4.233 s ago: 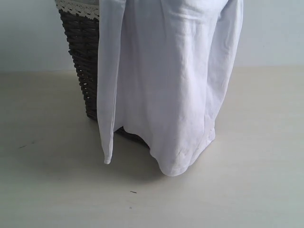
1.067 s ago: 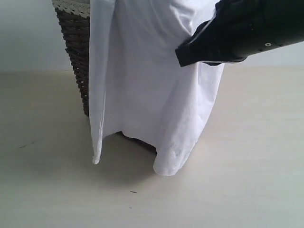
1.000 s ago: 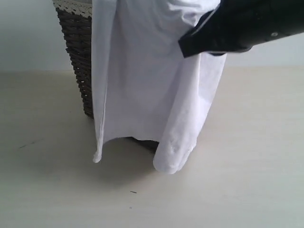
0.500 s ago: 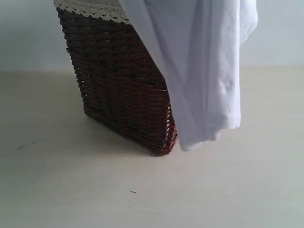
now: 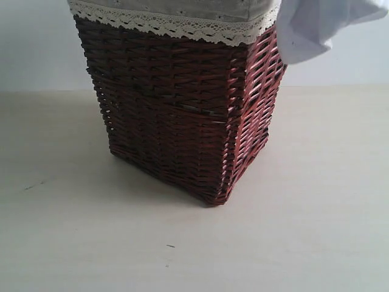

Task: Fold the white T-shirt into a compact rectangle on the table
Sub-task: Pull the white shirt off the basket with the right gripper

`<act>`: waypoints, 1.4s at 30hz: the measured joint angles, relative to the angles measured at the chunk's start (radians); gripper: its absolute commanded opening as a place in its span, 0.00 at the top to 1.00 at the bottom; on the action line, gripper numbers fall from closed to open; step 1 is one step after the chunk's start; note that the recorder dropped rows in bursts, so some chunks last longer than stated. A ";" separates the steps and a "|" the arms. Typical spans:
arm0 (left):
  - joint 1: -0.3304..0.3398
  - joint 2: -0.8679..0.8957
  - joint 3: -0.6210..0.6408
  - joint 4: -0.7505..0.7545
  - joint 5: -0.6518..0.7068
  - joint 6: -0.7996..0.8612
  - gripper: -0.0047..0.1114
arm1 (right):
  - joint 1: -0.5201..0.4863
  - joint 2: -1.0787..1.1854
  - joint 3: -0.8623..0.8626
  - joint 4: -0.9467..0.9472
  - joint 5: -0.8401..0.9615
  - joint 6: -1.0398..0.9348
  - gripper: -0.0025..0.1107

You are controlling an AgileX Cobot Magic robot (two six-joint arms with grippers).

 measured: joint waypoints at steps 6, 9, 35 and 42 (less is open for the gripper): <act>0.000 0.000 0.000 0.000 0.000 0.000 0.96 | 0.000 0.000 -0.137 0.040 0.091 0.006 0.98; 0.000 0.000 0.000 0.000 0.000 0.000 0.96 | 0.000 0.000 -0.186 0.082 0.122 -0.013 0.98; 0.000 0.000 0.000 0.000 0.000 0.000 0.96 | 0.000 -0.008 -0.310 0.462 0.087 -0.119 0.98; 0.000 0.000 0.000 0.000 0.000 0.000 0.96 | 0.000 -0.001 -0.312 0.528 0.203 -0.130 0.98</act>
